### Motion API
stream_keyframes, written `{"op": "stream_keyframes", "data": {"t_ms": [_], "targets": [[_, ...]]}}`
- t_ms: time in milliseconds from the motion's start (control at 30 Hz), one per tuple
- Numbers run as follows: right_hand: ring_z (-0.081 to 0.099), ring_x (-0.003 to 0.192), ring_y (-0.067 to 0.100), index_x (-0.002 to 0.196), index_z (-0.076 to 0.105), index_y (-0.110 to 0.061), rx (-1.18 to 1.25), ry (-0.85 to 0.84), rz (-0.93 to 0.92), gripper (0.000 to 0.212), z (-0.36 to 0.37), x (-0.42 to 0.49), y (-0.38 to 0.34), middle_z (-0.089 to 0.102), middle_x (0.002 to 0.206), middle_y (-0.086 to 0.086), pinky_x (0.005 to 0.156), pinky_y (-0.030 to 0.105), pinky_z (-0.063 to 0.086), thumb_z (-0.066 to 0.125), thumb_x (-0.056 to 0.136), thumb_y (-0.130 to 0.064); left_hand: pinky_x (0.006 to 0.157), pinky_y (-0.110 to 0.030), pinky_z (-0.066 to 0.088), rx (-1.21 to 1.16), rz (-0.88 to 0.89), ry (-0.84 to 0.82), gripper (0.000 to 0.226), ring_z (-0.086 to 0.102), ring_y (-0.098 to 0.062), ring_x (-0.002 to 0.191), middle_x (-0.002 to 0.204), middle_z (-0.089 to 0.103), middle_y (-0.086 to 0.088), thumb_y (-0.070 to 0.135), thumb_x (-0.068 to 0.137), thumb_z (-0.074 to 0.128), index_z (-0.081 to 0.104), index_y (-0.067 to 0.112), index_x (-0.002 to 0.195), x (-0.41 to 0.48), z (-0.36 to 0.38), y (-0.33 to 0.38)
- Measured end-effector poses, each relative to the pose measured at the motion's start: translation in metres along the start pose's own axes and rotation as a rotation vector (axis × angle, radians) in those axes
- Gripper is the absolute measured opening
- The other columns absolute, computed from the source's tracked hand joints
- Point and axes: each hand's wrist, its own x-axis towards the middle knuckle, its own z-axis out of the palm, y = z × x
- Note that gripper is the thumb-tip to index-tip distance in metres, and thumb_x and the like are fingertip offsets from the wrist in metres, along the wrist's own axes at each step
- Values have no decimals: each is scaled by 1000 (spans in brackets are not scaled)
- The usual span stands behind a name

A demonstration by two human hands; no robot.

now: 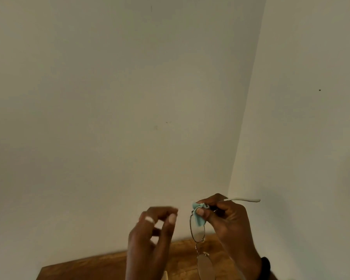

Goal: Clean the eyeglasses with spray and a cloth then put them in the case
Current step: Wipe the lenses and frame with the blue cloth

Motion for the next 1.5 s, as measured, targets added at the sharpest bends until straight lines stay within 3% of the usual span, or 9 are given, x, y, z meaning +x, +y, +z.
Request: {"op": "stream_keyframes", "data": {"t_ms": [100, 500, 667, 833, 933, 1133, 1267, 1367, 1500], "targets": [[71, 83, 19, 88, 75, -31, -23, -39, -34, 9, 5, -6, -4, 74, 84, -10, 71, 35, 59, 76, 79, -33, 72, -24, 59, -94, -255, -232, 21, 69, -1, 95, 99, 75, 21, 47, 87, 62, 76, 34, 97, 22, 6, 10], [73, 83, 18, 78, 74, -43, 174, 0, -23, 18, 16, -21, -17, 75, 82, -6, 68, 20, 57, 71, 73, -26, 83, -30, 60, -98, -455, -640, 33, 69, -4, 81, 86, 78, 8, 51, 74, 70, 81, 27, 92, 41, -7, 9], [73, 81, 20, 77, 74, -40, 199, -8, -25, 19, 19, -24, -17, 75, 80, -4, 66, 23, 58, 72, 75, -21, 82, -26, 57, -190, -538, -697, 33, 68, -11, 84, 92, 78, -4, 44, 74, 74, 81, 18, 93, 44, -12, 4], [72, 79, 18, 77, 74, -38, 201, 22, -40, 17, 21, -24, -22, 74, 78, -7, 64, 22, 58, 74, 76, -21, 96, -41, 55, -333, -649, -712, 43, 68, -27, 101, 108, 74, -14, 47, 71, 82, 78, 14, 99, 40, -12, 0], [72, 76, 18, 80, 75, -30, 236, 30, -45, 17, 20, -24, -24, 72, 76, -8, 63, 23, 58, 79, 73, -45, 107, -57, 46, -420, -671, -706, 48, 60, -44, 119, 118, 69, -24, 43, 71, 82, 76, 10, 106, 39, -10, -2], [73, 82, 23, 81, 76, -35, 253, 26, -37, 35, 19, -21, -24, 75, 82, -3, 67, 27, 60, 75, 64, -65, 100, -45, 51, -469, -767, -733, 37, 70, -27, 111, 114, 74, -17, 35, 72, 81, 77, 11, 99, 37, -8, 0], [74, 82, 22, 81, 77, -37, 267, 61, -2, 7, 15, -20, -27, 77, 84, 1, 66, 23, 58, 77, 74, -36, 97, -44, 53, -475, -820, -703, 21, 71, -25, 105, 103, 76, -15, 30, 77, 81, 78, 12, 88, 34, -8, 0], [73, 82, 22, 82, 77, -30, 281, 57, 31, 16, 11, -19, -26, 77, 83, 5, 65, 22, 56, 70, 73, -19, 106, -52, 49, -500, -823, -717, 21, 70, -28, 109, 106, 76, -16, 29, 76, 84, 79, 11, 87, 32, -10, 1], [72, 86, 23, 89, 78, -28, 387, 74, 98, 39, 4, -16, -26, 77, 89, 7, 67, 25, 57, 81, 62, -56, 110, -58, 43, -484, -770, -712, 42, 64, -35, 118, 112, 75, -16, 39, 66, 88, 80, 10, 94, 32, -12, 0]]}}
